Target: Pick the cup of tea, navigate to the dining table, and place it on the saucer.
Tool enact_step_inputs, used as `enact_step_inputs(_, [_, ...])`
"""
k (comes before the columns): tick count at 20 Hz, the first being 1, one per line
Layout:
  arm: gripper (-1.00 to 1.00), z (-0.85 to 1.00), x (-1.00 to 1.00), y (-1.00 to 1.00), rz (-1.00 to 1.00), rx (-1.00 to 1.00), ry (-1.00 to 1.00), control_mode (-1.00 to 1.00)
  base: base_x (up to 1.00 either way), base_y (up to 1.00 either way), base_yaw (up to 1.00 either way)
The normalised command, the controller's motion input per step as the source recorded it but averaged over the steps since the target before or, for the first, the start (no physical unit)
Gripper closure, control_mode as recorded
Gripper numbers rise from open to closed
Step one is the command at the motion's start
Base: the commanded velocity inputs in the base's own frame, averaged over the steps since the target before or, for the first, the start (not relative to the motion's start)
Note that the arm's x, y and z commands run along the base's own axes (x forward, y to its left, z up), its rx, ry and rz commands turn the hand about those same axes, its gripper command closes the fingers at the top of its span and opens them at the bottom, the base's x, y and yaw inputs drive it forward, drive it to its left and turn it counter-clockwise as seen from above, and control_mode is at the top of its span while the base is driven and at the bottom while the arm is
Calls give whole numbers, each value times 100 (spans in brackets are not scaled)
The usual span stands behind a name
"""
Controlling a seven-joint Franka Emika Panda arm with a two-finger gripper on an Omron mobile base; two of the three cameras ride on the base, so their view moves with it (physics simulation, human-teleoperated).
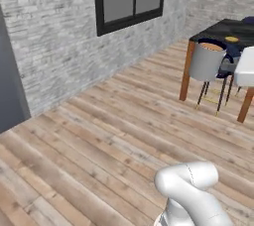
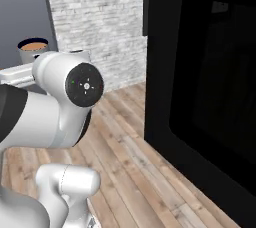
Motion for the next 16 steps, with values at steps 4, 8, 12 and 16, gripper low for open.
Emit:
enact_step_inputs(4, [100,0,0,0,0,0,0,100,46,0,-41])
enact_step_inputs(8, [100,0,0,0,0,0,0,100,54,0,-38])
enact_step_inputs(12, [100,0,0,0,0,0,0,100,60,0,-36])
enact_step_inputs(16, [100,0,0,0,0,0,0,100,62,8,-35])
